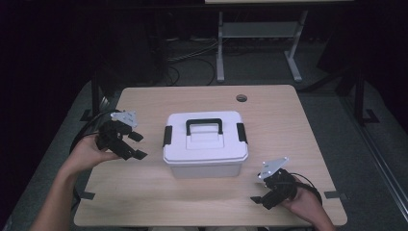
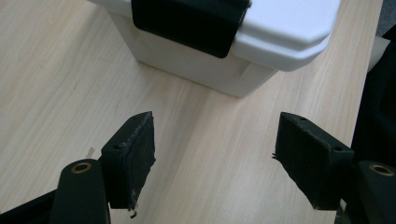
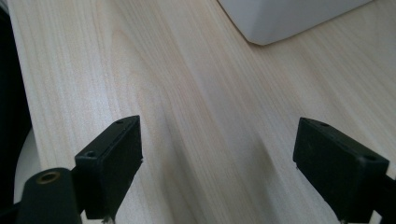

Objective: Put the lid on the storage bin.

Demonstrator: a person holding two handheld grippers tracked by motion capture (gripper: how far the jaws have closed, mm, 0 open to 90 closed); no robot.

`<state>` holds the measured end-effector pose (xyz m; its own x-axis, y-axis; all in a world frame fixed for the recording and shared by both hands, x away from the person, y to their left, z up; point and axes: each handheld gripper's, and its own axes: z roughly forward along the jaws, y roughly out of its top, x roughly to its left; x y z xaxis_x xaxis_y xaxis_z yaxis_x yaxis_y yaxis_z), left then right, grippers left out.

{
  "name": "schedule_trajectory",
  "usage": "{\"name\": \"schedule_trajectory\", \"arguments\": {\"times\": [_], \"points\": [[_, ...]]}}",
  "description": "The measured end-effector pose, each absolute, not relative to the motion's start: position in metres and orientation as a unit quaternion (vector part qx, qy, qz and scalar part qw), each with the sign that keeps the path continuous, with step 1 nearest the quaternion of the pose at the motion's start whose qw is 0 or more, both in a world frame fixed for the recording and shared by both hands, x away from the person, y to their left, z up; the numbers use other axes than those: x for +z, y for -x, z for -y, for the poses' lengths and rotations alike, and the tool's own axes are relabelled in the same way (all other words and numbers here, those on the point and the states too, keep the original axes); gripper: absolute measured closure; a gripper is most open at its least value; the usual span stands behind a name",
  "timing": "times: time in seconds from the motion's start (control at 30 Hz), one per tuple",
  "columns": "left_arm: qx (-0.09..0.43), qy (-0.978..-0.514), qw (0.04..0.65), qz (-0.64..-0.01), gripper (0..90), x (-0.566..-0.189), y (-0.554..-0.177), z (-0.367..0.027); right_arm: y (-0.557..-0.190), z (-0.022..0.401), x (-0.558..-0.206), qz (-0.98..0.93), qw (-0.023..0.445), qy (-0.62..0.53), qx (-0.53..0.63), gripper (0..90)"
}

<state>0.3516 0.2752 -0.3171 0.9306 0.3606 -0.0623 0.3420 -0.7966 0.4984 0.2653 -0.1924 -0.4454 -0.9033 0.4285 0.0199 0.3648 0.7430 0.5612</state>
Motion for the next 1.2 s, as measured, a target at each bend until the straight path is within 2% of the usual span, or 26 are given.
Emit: {"name": "schedule_trajectory", "arguments": {"times": [1.2], "points": [[0.02,-0.941,0.267,-0.205,26.8,-0.339,-0.335,-0.291,-0.266,0.192,-0.447,-0.933,0.055,-0.211,0.285,15.1]]}}
